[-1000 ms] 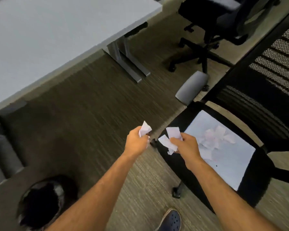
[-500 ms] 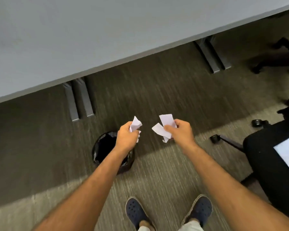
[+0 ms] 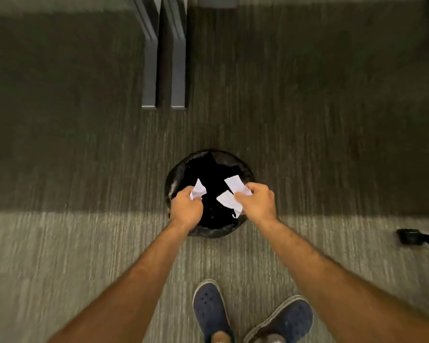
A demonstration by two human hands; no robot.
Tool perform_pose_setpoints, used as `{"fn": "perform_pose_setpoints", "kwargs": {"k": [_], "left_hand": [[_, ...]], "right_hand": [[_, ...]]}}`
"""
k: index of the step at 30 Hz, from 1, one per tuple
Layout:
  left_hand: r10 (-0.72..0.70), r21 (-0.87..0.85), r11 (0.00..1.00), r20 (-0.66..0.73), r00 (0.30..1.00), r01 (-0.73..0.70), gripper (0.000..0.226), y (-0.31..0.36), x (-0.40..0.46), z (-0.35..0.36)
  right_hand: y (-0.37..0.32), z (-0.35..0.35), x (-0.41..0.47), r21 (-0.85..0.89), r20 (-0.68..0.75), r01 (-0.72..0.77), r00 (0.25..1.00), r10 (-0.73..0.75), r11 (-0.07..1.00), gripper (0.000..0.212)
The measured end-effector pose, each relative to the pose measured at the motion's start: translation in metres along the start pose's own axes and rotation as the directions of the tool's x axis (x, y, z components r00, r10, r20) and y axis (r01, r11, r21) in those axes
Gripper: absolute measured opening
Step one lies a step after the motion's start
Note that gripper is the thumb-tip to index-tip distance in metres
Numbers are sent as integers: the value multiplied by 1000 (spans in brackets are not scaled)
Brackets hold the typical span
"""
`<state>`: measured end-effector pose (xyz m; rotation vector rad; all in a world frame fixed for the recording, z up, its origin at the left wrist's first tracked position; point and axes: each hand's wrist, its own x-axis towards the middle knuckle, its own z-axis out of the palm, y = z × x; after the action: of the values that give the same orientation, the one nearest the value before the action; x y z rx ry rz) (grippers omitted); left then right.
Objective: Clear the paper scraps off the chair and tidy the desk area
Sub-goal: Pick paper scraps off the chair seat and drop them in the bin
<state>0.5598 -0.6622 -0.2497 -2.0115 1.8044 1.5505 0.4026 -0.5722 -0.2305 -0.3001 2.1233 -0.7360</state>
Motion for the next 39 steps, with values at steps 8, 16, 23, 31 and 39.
{"fn": "perform_pose_setpoints", "kwargs": {"k": [8,16,23,31,39], "left_hand": [[-48,-93,994,21,999,50,21,-23,35,39],[-40,-119,992,77,996,49,36,26,6,16],[260,-64,965,176,949,-253,26,165,-79,34],[480,47,846,365,797,-531,21,301,-216,115],[544,73,708,579,607,-703,26,355,-397,286]], "right_hand": [[49,43,32,24,100,49,994,-51,999,34],[19,-13,6,209,38,42,998,-51,977,31],[1,-144,-65,304,-172,44,985,9,952,18],[34,-335,-161,404,-421,80,901,108,911,14],[152,-521,-252,444,-550,53,804,225,894,20]]}}
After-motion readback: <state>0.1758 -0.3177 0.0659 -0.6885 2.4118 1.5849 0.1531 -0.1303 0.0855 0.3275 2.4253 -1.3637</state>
